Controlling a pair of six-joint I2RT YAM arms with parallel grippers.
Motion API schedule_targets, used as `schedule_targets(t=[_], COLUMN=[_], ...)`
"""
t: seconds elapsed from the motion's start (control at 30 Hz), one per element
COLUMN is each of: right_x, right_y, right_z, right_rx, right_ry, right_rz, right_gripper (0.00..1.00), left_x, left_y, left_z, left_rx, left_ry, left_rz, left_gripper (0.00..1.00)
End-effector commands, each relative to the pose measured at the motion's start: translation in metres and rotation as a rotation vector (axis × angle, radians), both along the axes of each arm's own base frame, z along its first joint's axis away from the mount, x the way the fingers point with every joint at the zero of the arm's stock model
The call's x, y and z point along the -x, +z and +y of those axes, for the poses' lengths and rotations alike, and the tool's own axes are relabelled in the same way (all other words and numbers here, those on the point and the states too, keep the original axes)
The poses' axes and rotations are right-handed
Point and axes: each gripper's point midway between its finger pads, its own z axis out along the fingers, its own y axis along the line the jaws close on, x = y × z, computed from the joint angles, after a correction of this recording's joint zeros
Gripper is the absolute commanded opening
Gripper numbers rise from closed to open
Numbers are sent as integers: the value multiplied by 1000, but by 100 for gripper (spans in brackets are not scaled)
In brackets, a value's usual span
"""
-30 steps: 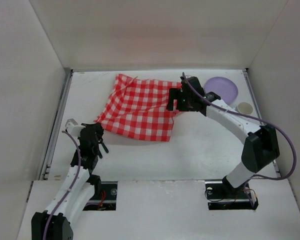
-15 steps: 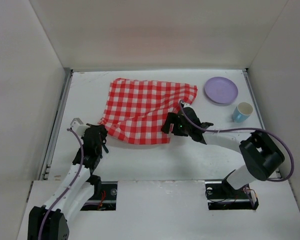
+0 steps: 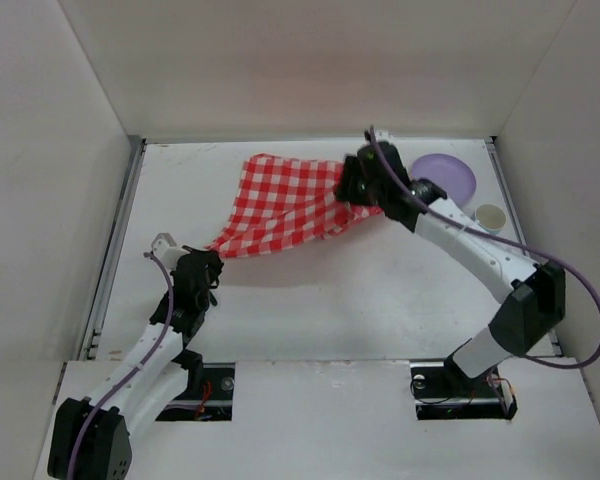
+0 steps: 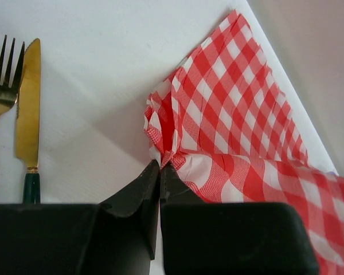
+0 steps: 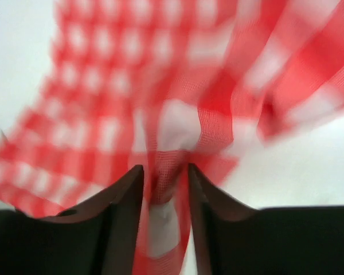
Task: Set the dinner table for one person
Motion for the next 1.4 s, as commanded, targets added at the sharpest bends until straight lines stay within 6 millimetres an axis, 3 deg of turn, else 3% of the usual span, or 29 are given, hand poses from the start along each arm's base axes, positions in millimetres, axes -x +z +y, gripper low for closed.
schedule_targets(t=[0.0,0.03,0.13,0.2,0.3,0.37,0.43,0.6,0.7,0.8,0.9,1.07,1.3,1.37], right_x=[-12,-20,-37,-40,-30,-5,17,72,97,99,91,78,72,63], right_y=[14,-2,-33,-21,16,28,21,-34,-59,-86,-98,-119,-148,-147], right_z=[5,20,33,33,21,0,-17,-61,-85,-104,-93,-94,-91,-90], right_rx=[258,252,206,146,42,-23,-58,-122,-160,-172,-232,-327,-319,-323], right_ry=[75,101,118,82,38,-20,-51,-170,-244,-312,-278,-321,-365,-366], right_rz=[-4,14,64,29,-75,-131,-143,-74,-50,10,26,66,142,133], right_gripper=[63,75,85,90,93,89,85,56,57,77,78,78,70,48], left_x=[-6,-5,-4,-1,2,2,2,4,5,3,1,1,-2,-2], left_y=[14,16,17,10,-2,-6,-6,0,3,7,10,11,16,17], left_z=[2,2,0,-3,-5,-4,-5,-2,5,3,-2,-1,-1,-2], left_rx=[-10,-7,-12,-13,-13,-14,-19,-25,-21,-4,0,-1,5,5], left_ry=[16,16,3,-10,-19,-18,-25,-23,-1,2,-11,-7,-5,-6], left_rz=[-58,-65,-68,-53,-28,-17,-17,-32,-44,-56,-68,-73,-86,-89], left_gripper=[0,0,0,0,0,0,0,0,0,0,0,0,0,0])
